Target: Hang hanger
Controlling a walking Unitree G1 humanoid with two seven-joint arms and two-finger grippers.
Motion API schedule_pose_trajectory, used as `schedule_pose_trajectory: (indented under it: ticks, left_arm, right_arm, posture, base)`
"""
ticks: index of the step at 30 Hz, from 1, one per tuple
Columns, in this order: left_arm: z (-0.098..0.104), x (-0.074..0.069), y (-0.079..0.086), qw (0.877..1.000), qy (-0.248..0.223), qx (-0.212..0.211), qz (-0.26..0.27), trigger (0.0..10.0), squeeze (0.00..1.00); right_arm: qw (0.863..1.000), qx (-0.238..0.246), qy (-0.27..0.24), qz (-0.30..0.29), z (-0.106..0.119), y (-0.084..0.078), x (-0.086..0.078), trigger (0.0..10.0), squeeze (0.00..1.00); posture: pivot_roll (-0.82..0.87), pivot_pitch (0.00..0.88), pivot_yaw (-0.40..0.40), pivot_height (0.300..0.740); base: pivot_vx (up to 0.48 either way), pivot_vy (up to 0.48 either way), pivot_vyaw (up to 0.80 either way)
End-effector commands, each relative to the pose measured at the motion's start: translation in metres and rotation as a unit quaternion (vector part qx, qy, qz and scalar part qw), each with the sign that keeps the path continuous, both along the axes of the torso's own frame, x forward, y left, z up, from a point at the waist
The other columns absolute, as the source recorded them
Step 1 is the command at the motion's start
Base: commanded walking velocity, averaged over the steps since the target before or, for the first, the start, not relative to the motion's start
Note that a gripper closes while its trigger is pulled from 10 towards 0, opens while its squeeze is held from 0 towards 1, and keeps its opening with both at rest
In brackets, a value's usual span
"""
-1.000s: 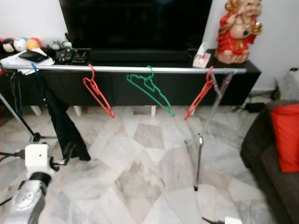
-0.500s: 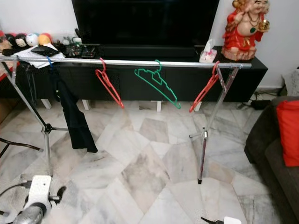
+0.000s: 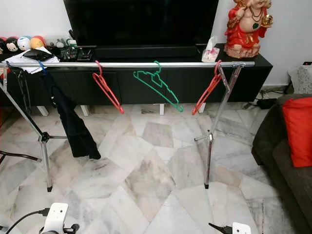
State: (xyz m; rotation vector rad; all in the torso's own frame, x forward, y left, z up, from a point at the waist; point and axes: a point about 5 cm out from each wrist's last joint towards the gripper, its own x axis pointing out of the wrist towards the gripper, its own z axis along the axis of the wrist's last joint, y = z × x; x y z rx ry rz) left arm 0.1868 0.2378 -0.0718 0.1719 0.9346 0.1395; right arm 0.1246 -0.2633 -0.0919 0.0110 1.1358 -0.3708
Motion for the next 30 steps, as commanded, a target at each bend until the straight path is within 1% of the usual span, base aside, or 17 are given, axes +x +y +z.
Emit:
schedule_pose_trajectory:
  ticks: [1,4,5,6,8,9,11,12,15,17,21,26,30]
  left_arm:
    - [0.0,0.0,0.001,1.0,0.004,0.001,0.009,10.0,0.0]
    - [0.0,-0.002,0.005,1.0,0.006,-0.001,0.013,10.0,0.0]
    - [-0.001,-0.007,0.009,1.0,0.011,0.001,0.013,10.0,0.0]
    - [-0.002,-0.009,0.011,1.0,0.013,0.001,0.013,10.0,0.0]
    - [-0.004,-0.018,0.018,0.999,0.022,0.003,0.023,10.0,0.0]
    - [-0.005,-0.028,0.026,0.999,0.028,0.001,0.039,10.0,0.0]
    - [-0.007,-0.038,0.032,0.998,0.037,0.003,0.043,10.0,0.0]
    - [-0.008,-0.04,0.032,0.998,0.039,0.003,0.042,10.0,0.0]
    - [-0.014,-0.054,0.03,0.997,0.058,0.003,0.045,10.0,0.0]
    - [-0.017,-0.059,0.028,0.997,0.066,0.002,0.047,10.0,0.0]
    - [-0.018,-0.063,0.027,0.996,0.064,-0.006,0.054,10.0,0.0]
    - [-0.016,-0.062,0.032,0.996,0.052,-0.009,0.072,10.0,0.0]
    - [-0.015,-0.061,0.032,0.997,0.053,-0.003,0.059,10.0,0.0]
  right_arm:
    - [1.0,-0.003,-0.01,0.006,0.002,-0.002,0.004,10.0,0.0]
    - [1.0,-0.004,-0.013,0.01,0.004,-0.003,0.007,10.0,0.0]
    - [1.0,-0.005,-0.017,0.01,0.004,-0.004,0.009,10.0,0.0]
    - [1.0,-0.005,-0.019,0.01,0.005,-0.004,0.009,10.0,0.0]
    - [1.0,-0.005,-0.022,0.011,0.005,-0.004,0.011,10.0,0.0]
    - [1.0,-0.006,-0.024,0.015,0.006,-0.005,0.012,10.0,0.0]
    - [0.999,-0.007,-0.027,0.015,0.007,-0.005,0.014,10.0,0.0]
    - [0.999,-0.007,-0.029,0.014,0.007,-0.006,0.014,10.0,0.0]
    - [0.999,-0.008,-0.034,0.016,0.008,-0.007,0.015,10.0,0.0]
    - [0.999,-0.008,-0.036,0.016,0.008,-0.008,0.015,10.0,0.0]
    - [0.999,-0.008,-0.035,0.015,0.009,-0.01,0.014,10.0,0.0]
    - [0.999,-0.004,-0.042,0.014,0.01,-0.011,0.017,10.0,0.0]
    - [0.999,-0.003,-0.045,0.012,0.011,-0.01,0.019,10.0,0.0]
  posture:
    - [-0.1,0.0,-0.003,0.74]
    - [-0.1,0.0,-0.001,0.74]
    - [-0.1,0.0,0.001,0.74]
    - [-0.1,0.0,0.001,0.74]
    - [-0.1,0.0,0.004,0.74]
    - [-0.1,0.0,0.008,0.74]
    - [-0.13,0.0,0.012,0.74]
    - [-0.13,0.0,0.012,0.74]
    - [-0.13,0.0,0.012,0.74]
    - [-0.13,0.0,0.007,0.74]
    - [-0.12,0.0,-0.009,0.74]
    - [-0.11,0.0,-0.019,0.74]
    - [-0.11,0.0,-0.013,0.74]
  base:
    - [0.0,0.0,0.0]
    - [0.0,0.0,0.0]
    - [0.0,0.0,0.0]
    - [0.0,0.0,0.0]
    - [0.0,0.0,0.0]
    - [0.0,0.0,0.0]
    - [0.0,0.0,0.0]
    - [0.0,0.0,0.0]
    - [0.0,0.0,0.0]
    - [0.0,0.0,0.0]
    - [0.0,0.0,0.0]
    - [0.0,0.0,0.0]
    - [0.0,0.0,0.0]
